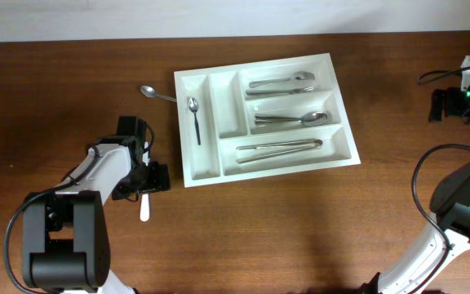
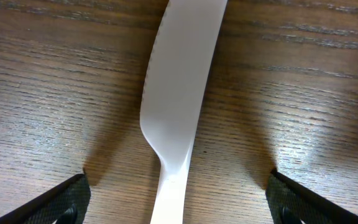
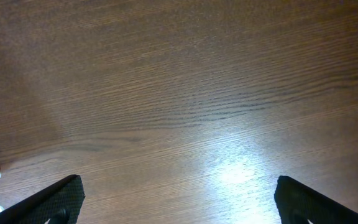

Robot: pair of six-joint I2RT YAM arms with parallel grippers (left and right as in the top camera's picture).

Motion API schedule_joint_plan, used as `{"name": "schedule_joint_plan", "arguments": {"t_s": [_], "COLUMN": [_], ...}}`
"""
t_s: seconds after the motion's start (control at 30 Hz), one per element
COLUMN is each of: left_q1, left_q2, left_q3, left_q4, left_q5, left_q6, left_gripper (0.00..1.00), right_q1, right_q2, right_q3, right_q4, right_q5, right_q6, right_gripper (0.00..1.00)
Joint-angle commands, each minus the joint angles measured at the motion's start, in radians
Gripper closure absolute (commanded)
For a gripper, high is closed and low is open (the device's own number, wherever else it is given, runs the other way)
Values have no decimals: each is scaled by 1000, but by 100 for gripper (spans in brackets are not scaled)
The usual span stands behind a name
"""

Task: Pack container
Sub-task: 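Lower the left gripper onto the knife handle and close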

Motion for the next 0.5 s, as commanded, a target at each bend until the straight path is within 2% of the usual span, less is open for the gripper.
{"name": "schedule_joint_plan", "arguments": {"t_s": [0.0, 0.03, 0.07, 0.13, 0.23, 0.33, 0.4, 0.47], "left_q1": [3, 3, 3, 3, 3, 3, 3, 3], "left_q2": [40, 40, 40, 40, 40, 40, 40, 40], "left_q3": [-9, -9, -9, -9, -9, -9, -9, -8], "left_q4": [12, 13, 14, 15, 16, 18, 19, 19], "left_q5": [-14, -14, -14, -14, -14, -14, -14, -14], "left_q6": [16, 16, 16, 16, 16, 16, 16, 16], "left_gripper": [10, 11, 19, 28, 47, 58, 58, 77], "right_q1": [-6, -6, -6, -6, -6, -6, -6, -6], "right_q2": [5, 5, 5, 5, 5, 5, 5, 5], "right_q3": [-6, -6, -6, -6, -6, -6, -6, -6], "right_q4": [1, 1, 1, 0, 1, 1, 1, 1], "right_q5": [-6, -6, -6, -6, -6, -6, -6, -6], "right_q6": [11, 11, 11, 11, 11, 11, 11, 11], "right_gripper": [1, 1, 1, 1, 1, 1, 1, 1]}}
